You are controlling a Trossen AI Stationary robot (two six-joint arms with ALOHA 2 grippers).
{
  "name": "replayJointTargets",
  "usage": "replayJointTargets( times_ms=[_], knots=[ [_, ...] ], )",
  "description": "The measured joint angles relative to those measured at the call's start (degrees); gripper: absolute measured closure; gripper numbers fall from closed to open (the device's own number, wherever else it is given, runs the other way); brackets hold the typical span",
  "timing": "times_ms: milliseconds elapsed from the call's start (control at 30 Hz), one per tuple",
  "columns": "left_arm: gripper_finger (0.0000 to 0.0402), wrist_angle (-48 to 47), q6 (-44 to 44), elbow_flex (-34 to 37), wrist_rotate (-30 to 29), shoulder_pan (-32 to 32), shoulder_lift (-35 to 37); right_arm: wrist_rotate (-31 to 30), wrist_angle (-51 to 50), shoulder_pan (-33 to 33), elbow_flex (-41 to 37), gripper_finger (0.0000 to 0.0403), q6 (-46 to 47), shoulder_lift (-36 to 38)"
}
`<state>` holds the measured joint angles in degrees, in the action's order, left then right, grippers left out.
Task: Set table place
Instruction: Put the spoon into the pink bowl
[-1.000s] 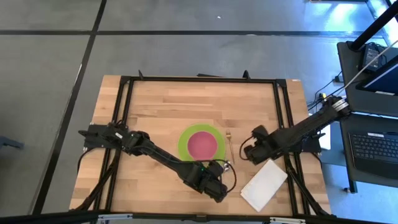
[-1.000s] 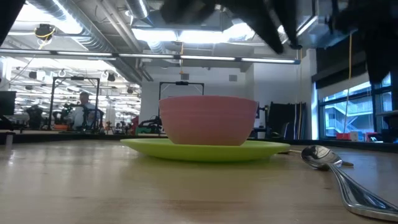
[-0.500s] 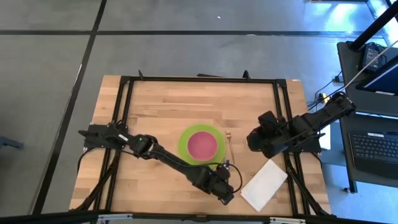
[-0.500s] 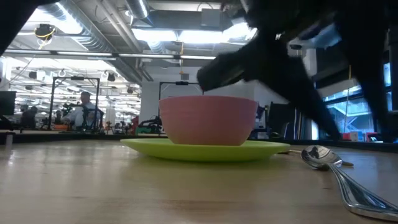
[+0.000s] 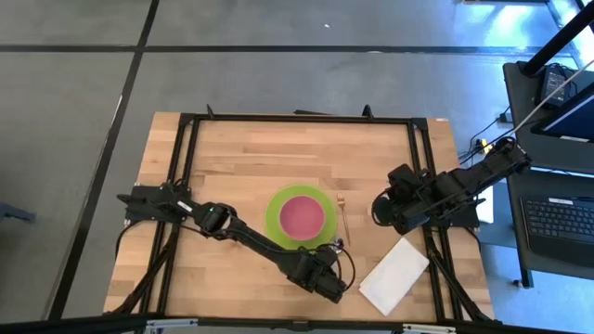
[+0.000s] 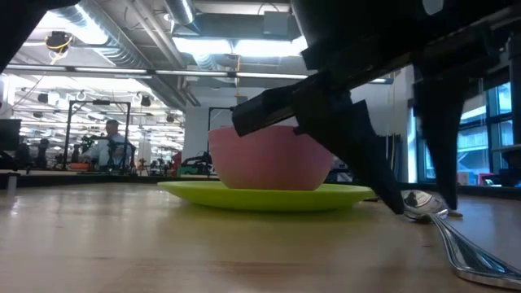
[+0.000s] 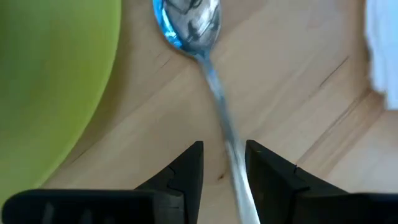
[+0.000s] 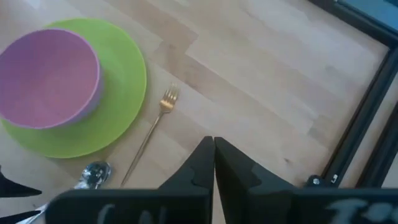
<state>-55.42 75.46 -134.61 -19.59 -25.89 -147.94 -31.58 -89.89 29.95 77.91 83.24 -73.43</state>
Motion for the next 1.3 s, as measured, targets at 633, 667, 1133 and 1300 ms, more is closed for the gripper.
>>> replayJointTargets(
  times_ms=[633,667,1133,1300],
  knots=[
    [0.0315,5.97,4.41,-0.18,-0.18,0.29,-2.67,0.34,-0.15,2.38,-0.02,0.0386,-3.00,0.02],
    [0.0317,5.70,5.06,-0.26,-0.23,0.33,-2.93,0.34,-0.14,2.66,-0.02,0.0386,-3.00,0.02],
    [0.0398,4.24,3.20,-0.28,4.42,2.08,-3.04,0.32,-0.15,6.38,-0.04,0.0386,-2.80,0.02],
    [0.0390,3.70,1.95,-0.26,9.65,0.72,-2.98,0.32,-0.15,8.09,-0.04,0.0386,-2.61,0.02]
  ],
)
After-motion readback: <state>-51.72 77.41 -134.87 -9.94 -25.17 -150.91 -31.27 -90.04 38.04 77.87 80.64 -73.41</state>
